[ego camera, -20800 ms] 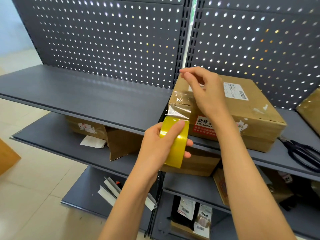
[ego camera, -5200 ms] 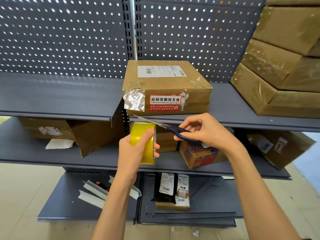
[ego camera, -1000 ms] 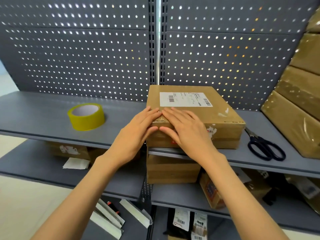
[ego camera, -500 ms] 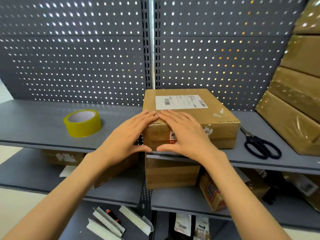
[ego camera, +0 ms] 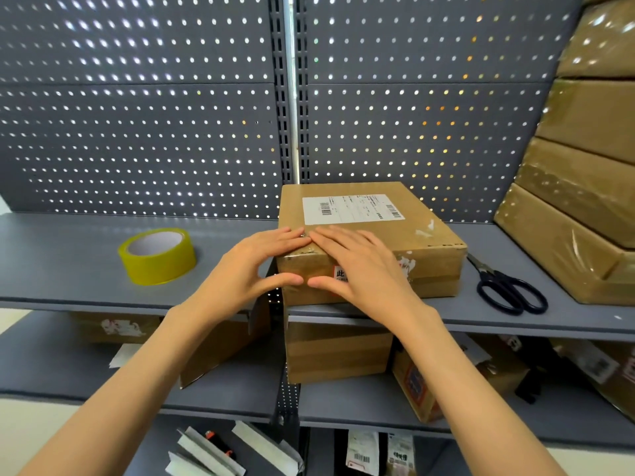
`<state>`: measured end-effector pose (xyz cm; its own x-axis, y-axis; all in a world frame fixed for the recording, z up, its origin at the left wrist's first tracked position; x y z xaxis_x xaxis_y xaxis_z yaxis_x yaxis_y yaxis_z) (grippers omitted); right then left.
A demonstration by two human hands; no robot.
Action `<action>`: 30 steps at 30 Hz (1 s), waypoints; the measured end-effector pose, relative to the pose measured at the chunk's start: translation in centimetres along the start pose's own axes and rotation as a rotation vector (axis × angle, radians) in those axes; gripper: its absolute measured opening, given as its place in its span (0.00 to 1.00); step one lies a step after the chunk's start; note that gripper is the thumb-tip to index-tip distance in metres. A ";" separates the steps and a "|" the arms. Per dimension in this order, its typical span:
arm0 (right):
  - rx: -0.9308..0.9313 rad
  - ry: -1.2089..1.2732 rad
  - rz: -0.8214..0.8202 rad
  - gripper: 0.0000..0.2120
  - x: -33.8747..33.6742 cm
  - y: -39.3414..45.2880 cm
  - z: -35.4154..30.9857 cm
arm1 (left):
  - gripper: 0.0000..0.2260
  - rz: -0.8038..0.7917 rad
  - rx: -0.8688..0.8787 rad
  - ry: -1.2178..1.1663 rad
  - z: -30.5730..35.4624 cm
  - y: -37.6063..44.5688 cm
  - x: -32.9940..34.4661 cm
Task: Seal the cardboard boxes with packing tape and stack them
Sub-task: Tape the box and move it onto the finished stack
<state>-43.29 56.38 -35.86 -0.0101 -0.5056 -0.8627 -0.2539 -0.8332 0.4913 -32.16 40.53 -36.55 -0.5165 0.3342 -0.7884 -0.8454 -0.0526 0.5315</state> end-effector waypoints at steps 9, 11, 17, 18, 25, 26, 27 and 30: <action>0.114 0.151 0.016 0.39 -1.9 -1.2 0.4 | 0.43 -0.111 -0.144 -0.155 1.2 -0.3 0.1; 0.250 0.213 0.192 0.32 -3.2 -1.7 1.5 | 0.39 0.090 -0.320 -0.341 2.4 0.1 -0.1; 0.656 0.315 0.480 0.22 -4.7 -3.7 6.6 | 0.33 0.605 -0.735 -0.670 4.3 2.5 3.6; 0.702 0.400 0.483 0.22 -4.5 -4.0 7.1 | 0.29 0.645 -0.771 -0.688 4.4 2.6 4.3; 0.908 0.837 0.589 0.26 -2.5 -5.3 8.8 | 0.20 0.782 -0.833 -0.790 4.1 2.6 6.5; 0.935 0.904 0.594 0.25 -2.4 -5.4 8.9 | 0.21 0.772 -0.832 -0.789 4.0 2.5 6.6; 0.961 0.980 0.587 0.24 -2.2 -5.6 9.0 | 0.21 0.759 -0.831 -0.786 3.9 2.5 6.6; 0.978 1.058 0.558 0.20 -1.6 -5.9 9.1 | 0.21 0.731 -0.834 -0.814 3.6 2.5 6.6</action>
<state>-50.52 64.16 -38.49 0.2432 -0.9666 0.0815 -0.9683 -0.2369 0.0793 -37.19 45.97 -39.35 -0.8947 0.4229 0.1436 -0.3979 -0.9008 0.1739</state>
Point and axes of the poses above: each hand's wrist, its own y-axis towards the middle knuckle, its own x-axis out of the palm, z = x × y, the point moved 2 cm from there along y, towards the middle knuckle, and after that the axes turned 4 degrees about y, right-handed, at the moved point
